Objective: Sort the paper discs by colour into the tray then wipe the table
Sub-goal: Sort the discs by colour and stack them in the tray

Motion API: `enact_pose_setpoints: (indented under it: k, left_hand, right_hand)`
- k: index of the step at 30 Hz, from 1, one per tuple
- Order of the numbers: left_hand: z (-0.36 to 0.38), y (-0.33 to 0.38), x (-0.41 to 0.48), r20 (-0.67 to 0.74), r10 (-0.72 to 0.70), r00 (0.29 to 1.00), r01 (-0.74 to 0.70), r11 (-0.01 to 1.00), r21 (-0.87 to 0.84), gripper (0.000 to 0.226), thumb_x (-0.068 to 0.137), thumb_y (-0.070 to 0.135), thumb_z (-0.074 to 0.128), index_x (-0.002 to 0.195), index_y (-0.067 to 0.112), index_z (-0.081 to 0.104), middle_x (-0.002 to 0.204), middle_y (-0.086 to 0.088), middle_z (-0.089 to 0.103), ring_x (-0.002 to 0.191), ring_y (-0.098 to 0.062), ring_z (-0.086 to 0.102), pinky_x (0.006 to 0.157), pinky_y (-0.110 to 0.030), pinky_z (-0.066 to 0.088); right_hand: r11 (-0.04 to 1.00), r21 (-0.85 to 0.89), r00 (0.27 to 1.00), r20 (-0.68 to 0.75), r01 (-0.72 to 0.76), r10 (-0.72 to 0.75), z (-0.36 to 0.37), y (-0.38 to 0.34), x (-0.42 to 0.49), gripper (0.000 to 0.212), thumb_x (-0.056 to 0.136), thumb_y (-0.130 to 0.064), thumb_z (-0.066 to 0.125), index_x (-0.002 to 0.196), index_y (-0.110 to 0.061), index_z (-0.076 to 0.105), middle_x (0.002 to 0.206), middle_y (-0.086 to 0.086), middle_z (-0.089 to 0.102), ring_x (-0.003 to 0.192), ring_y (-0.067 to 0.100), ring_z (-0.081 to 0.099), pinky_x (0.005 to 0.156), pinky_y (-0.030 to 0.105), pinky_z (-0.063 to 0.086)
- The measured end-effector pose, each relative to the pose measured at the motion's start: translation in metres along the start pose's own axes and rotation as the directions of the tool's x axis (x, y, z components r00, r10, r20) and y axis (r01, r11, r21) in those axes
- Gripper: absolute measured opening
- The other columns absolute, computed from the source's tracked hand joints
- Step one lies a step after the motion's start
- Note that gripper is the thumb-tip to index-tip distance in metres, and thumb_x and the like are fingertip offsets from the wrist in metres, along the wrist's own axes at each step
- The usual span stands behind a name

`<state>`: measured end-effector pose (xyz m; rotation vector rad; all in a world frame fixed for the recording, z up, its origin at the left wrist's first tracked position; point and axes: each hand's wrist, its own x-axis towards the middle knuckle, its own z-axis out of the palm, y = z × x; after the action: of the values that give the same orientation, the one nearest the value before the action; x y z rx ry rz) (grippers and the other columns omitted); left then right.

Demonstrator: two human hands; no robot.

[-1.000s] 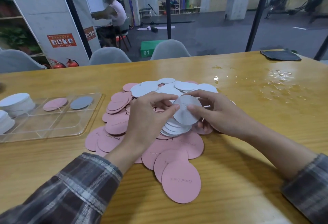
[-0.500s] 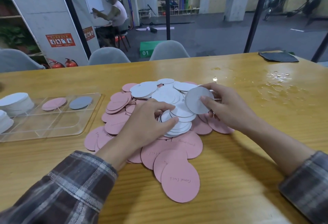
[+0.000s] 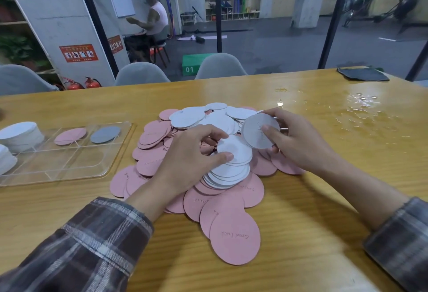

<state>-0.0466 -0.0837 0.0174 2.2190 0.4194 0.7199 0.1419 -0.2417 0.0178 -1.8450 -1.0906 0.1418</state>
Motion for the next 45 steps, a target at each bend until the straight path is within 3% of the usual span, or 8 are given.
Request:
enact_pose_setpoints:
  k: [5,12,21,25,30,34,40,45]
  left_hand:
    - [-0.001,-0.001,0.003,0.014,-0.059,0.998,0.060,0.994,-0.088,0.049,0.079,0.010,0.088,0.123,0.024,0.073,0.099,0.006,0.067,0.073,-0.001,0.058,0.071,-0.014,0.049]
    - [-0.004,-0.003,0.006,-0.041,-0.074,0.996,0.066,0.982,-0.177,0.006,0.090,0.017,0.079,0.092,0.023,0.079,0.087,0.001,0.077,0.086,-0.031,0.070,0.084,-0.047,0.058]
    - [0.004,-0.003,0.004,-0.037,-0.015,0.999,0.006,0.972,-0.233,0.025,0.088,-0.003,0.072,0.089,0.019,0.084,0.099,0.000,0.075,0.089,-0.019,0.074,0.081,-0.031,0.060]
    - [0.003,-0.002,0.005,-0.048,-0.061,0.997,0.046,0.964,-0.263,0.021,0.087,0.007,0.068,0.084,0.019,0.085,0.098,0.007,0.077,0.088,-0.022,0.070,0.071,-0.025,0.053]
    - [0.000,0.000,0.003,-0.017,-0.067,0.998,0.059,0.954,-0.293,0.019,0.090,-0.002,0.075,0.098,0.014,0.083,0.105,0.004,0.078,0.092,-0.008,0.075,0.082,-0.017,0.055]
    - [-0.002,0.003,0.004,0.001,-0.155,0.988,0.143,0.908,-0.393,0.024,0.090,-0.007,0.071,0.107,0.009,0.078,0.096,0.002,0.078,0.064,-0.001,0.068,0.060,-0.010,0.048]
    - [0.000,-0.002,0.005,-0.049,-0.186,0.981,0.144,0.876,-0.460,0.020,0.087,0.002,0.081,0.102,0.015,0.080,0.096,-0.003,0.079,0.092,-0.023,0.077,0.090,-0.042,0.061]
    - [0.011,0.003,0.001,-0.150,-0.130,0.980,0.067,0.928,-0.366,0.016,0.085,0.004,0.083,0.097,0.014,0.079,0.093,0.003,0.079,0.085,-0.015,0.076,0.080,-0.026,0.060]
  right_hand:
    - [1.000,0.006,1.000,-0.022,0.003,-0.003,-0.001,-0.002,-0.001,0.020,0.103,-0.019,0.055,0.119,-0.028,0.065,0.097,-0.011,0.071,0.057,0.017,0.068,0.064,0.037,0.055]
    - [1.000,0.009,1.000,-0.006,0.001,-0.001,0.000,-0.003,-0.001,0.021,0.103,-0.018,0.055,0.119,-0.027,0.065,0.092,-0.011,0.070,0.060,0.018,0.067,0.062,0.034,0.052]
    - [1.000,0.007,1.000,0.013,0.009,-0.009,0.001,-0.001,-0.001,0.020,0.103,-0.017,0.056,0.119,-0.024,0.066,0.092,-0.013,0.068,0.067,-0.001,0.063,0.071,0.029,0.048]
    - [1.000,-0.012,1.000,0.014,0.010,-0.010,0.002,0.000,-0.001,0.020,0.102,-0.019,0.057,0.119,-0.026,0.065,0.098,-0.008,0.069,0.069,0.002,0.063,0.071,0.029,0.049]
    - [1.000,-0.002,1.000,0.006,-0.002,0.002,0.002,0.000,-0.001,0.019,0.103,-0.021,0.056,0.119,-0.027,0.065,0.096,-0.012,0.068,0.066,0.001,0.064,0.064,0.024,0.047]
    - [0.999,0.029,1.000,-0.029,-0.012,0.013,0.000,-0.003,0.000,0.020,0.104,-0.020,0.055,0.118,-0.030,0.065,0.096,-0.012,0.069,0.060,0.013,0.068,0.055,0.023,0.047]
    - [0.991,0.123,0.998,0.049,-0.052,0.046,-0.002,-0.009,-0.001,0.023,0.106,-0.016,0.051,0.116,-0.027,0.068,0.081,-0.012,0.066,0.056,0.019,0.063,0.053,0.023,0.047]
    - [0.957,0.256,0.972,0.221,-0.140,0.083,0.004,-0.017,-0.005,0.028,0.109,-0.017,0.044,0.119,-0.025,0.069,0.084,0.004,0.061,0.059,0.021,0.054,0.058,0.036,0.042]
